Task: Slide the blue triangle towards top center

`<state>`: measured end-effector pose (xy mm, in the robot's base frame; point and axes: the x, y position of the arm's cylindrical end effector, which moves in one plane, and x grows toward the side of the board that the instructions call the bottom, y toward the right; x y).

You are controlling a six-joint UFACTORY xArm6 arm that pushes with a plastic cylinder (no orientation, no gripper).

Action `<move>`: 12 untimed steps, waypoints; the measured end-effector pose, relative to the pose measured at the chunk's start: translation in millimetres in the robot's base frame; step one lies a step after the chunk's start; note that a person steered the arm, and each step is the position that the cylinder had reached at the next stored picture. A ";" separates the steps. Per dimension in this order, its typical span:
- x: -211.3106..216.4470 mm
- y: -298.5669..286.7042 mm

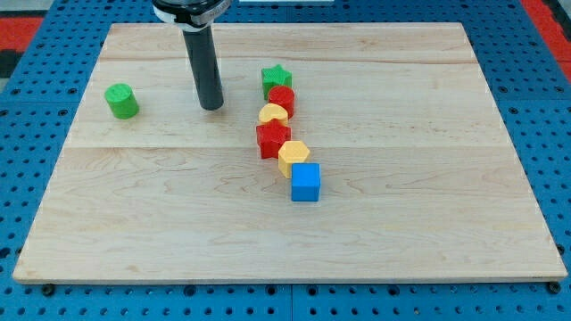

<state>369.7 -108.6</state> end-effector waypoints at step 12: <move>-73.2 -69.2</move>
<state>296.4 -177.8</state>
